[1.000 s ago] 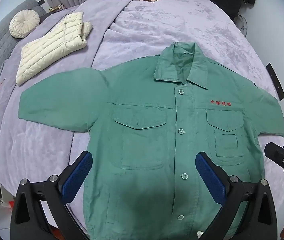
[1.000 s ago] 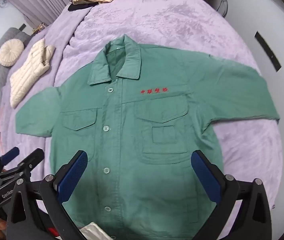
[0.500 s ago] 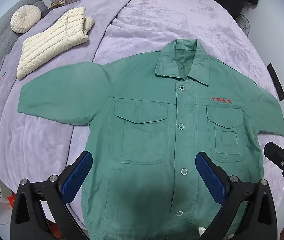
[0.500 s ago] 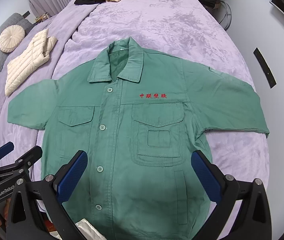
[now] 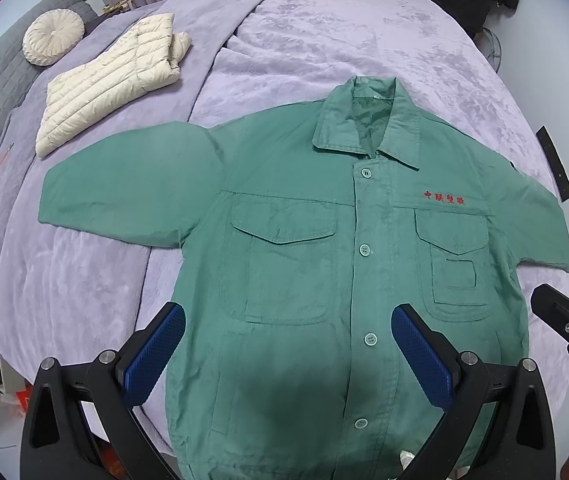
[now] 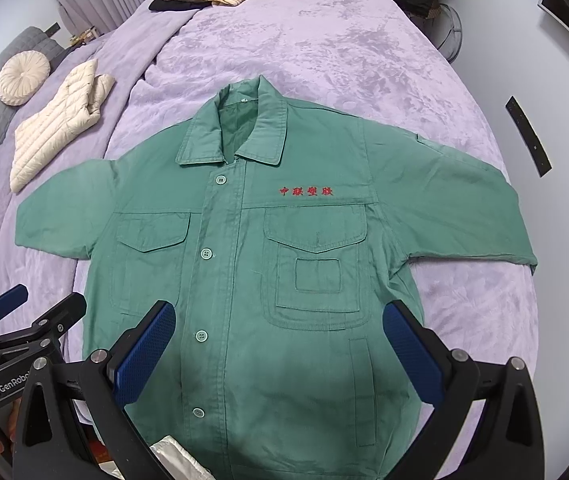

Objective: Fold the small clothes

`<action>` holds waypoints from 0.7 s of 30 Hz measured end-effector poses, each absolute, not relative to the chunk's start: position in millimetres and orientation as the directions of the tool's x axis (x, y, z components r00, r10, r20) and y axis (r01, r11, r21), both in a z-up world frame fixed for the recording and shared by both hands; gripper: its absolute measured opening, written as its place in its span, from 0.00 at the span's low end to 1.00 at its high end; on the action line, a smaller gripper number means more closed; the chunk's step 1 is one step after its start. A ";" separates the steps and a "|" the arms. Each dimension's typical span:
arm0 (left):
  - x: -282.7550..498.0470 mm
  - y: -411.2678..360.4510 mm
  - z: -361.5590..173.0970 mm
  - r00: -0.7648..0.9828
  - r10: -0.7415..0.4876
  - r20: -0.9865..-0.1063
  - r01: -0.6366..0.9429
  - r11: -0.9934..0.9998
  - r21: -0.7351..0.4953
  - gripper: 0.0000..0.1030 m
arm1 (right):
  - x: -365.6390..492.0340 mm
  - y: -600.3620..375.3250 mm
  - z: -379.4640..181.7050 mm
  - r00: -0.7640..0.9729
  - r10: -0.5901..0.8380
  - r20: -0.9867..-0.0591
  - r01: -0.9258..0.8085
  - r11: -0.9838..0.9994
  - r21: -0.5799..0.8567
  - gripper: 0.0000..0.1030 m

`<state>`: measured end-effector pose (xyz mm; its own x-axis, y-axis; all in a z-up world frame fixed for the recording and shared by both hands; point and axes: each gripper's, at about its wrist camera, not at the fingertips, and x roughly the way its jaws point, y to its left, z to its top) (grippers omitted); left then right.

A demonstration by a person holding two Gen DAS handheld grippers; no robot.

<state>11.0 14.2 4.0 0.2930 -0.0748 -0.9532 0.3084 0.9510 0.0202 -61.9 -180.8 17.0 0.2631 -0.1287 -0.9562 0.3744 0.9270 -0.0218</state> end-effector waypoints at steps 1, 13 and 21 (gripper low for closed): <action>10.7 14.9 4.4 0.293 -0.074 -0.953 0.307 0.952 0.020 1.00 | -62.5 -181.0 17.4 0.264 -0.129 -0.956 0.373 0.927 -0.022 1.00; 8.3 17.2 5.4 0.292 -0.074 -0.954 0.304 0.953 0.019 1.00 | -63.9 -176.4 17.4 0.265 -0.130 -0.955 0.374 0.927 -0.022 1.00; 6.6 18.6 4.4 0.291 -0.074 -0.954 0.307 0.952 0.019 1.00 | -65.0 -175.4 17.2 0.266 -0.129 -0.955 0.376 0.927 -0.020 1.00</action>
<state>6.6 18.6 4.4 0.2909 -0.0745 -0.9539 0.3070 0.9515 0.0193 -65.0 -175.4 17.2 0.2661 -0.1286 -0.9553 0.3755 0.9266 -0.0201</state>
